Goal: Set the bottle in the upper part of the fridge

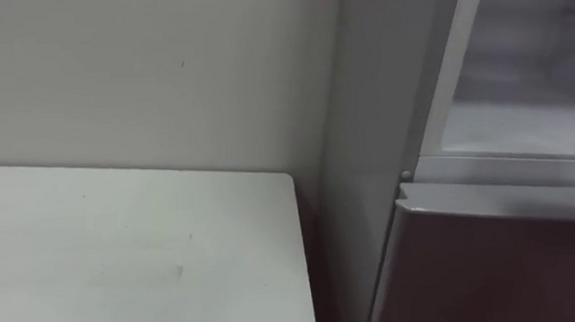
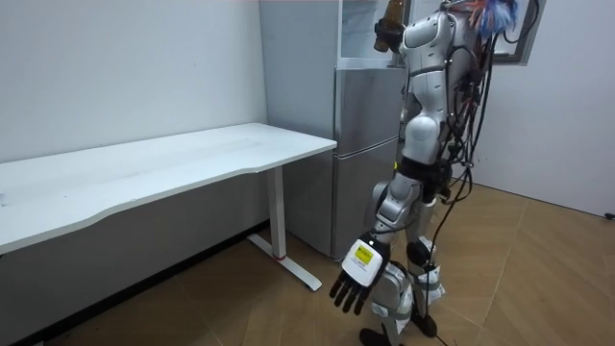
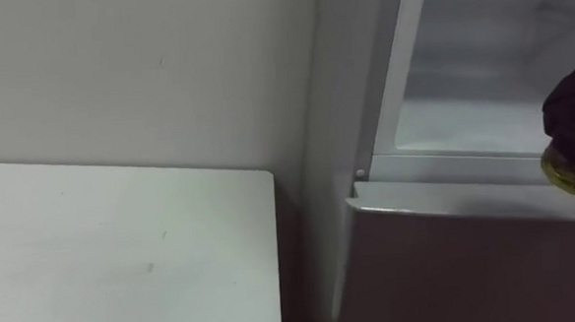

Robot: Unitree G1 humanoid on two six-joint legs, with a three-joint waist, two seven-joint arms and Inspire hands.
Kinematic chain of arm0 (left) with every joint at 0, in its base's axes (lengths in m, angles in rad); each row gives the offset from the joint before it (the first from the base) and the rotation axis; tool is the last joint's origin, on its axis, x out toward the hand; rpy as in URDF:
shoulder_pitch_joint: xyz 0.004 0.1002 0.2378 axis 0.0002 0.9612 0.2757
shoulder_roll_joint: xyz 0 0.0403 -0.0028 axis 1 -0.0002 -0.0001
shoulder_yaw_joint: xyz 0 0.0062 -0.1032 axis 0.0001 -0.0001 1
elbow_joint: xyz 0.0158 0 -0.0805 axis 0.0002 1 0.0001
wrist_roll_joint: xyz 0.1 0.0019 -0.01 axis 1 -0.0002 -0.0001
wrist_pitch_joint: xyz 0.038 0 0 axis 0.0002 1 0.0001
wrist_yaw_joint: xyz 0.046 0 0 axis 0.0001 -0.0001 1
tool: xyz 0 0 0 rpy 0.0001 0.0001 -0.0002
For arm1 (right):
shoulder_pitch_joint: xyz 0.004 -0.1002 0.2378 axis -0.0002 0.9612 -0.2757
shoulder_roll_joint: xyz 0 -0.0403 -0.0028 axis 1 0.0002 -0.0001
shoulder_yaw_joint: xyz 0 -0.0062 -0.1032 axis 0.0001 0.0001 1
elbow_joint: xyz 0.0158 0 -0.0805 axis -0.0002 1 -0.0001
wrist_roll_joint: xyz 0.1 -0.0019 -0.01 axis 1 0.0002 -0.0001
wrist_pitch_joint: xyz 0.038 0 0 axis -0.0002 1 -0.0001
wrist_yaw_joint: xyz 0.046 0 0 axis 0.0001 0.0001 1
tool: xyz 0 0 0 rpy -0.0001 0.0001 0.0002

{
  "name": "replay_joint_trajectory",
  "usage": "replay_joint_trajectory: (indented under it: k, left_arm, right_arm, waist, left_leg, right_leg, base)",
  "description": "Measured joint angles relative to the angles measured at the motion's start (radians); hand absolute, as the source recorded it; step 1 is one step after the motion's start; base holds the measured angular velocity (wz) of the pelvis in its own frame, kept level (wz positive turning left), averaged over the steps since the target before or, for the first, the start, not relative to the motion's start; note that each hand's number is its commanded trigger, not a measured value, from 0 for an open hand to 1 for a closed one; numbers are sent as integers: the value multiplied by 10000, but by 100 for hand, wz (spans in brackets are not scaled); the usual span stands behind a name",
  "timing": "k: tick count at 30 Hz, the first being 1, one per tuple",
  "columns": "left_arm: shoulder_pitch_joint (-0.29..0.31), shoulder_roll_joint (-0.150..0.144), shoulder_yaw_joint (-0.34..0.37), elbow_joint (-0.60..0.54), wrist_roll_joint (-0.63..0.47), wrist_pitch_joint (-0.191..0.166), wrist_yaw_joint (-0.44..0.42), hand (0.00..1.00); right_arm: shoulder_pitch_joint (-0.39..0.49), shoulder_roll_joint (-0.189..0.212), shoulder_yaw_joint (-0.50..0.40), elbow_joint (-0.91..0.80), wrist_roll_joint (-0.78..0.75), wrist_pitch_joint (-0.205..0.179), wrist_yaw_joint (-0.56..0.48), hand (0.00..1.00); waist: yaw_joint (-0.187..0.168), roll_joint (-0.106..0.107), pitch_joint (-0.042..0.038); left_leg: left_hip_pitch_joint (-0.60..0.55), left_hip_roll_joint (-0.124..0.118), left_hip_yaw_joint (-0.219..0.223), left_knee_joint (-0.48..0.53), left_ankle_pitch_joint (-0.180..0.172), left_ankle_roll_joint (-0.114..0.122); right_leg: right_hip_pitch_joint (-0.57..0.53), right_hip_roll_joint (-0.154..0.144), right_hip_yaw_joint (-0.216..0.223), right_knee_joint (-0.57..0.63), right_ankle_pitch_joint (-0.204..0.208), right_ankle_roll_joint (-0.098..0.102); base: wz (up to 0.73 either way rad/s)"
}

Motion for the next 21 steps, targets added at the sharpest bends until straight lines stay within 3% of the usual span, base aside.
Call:
replay_joint_trajectory:
  k: [6, 12, 16, 19, 21]
  left_arm:
    - [40, -5, 108, 7, 27, 172, -44, 0]
    - [81, 4, 320, 3, 23, 324, -444, 0]
    - [281, 3, 322, -5, -83, 464, -484, 0]
    - [358, 16, 419, -6, -59, 511, -483, 0]
    - [376, 22, 421, -5, 3, 515, -486, 0]
  right_arm:
    - [-576, 0, 1, 989, 289, 8, -840, 100]
    - [-1447, 0, -1, 2193, 1046, 9, -1284, 100]
    - [-2472, -5, 365, 3370, 1038, 160, -1638, 100]
    - [-3146, -17, 420, 4023, 1031, 273, -1812, 100]
    - [-3502, -273, 481, 4635, 1052, 285, -1850, 100]
  waist:
    - [344, -54, -4]
    - [410, -60, -8]
    - [428, -55, -14]
    - [388, -69, -101]
    - [395, -83, -118]
  left_leg:
    - [-181, -6, -160, 204, -5, 10]
    - [-318, -50, -455, 412, -11, 22]
    - [-322, -82, -495, 410, -9, 20]
    - [-418, -124, -603, 415, 2, 15]
    - [-425, -129, -685, 412, 7, 18]
  right_leg:
    - [-23, -23, -166, 16, -1, -1]
    - [77, -56, -497, -23, -1, -1]
    - [52, -57, -498, -16, -36, -5]
    - [65, -58, -558, -17, -64, -1]
    - [103, -78, -683, -22, -71, 9]
  base:
    - [9]
    - [15]
    - [3]
    - [11]
    - [17]
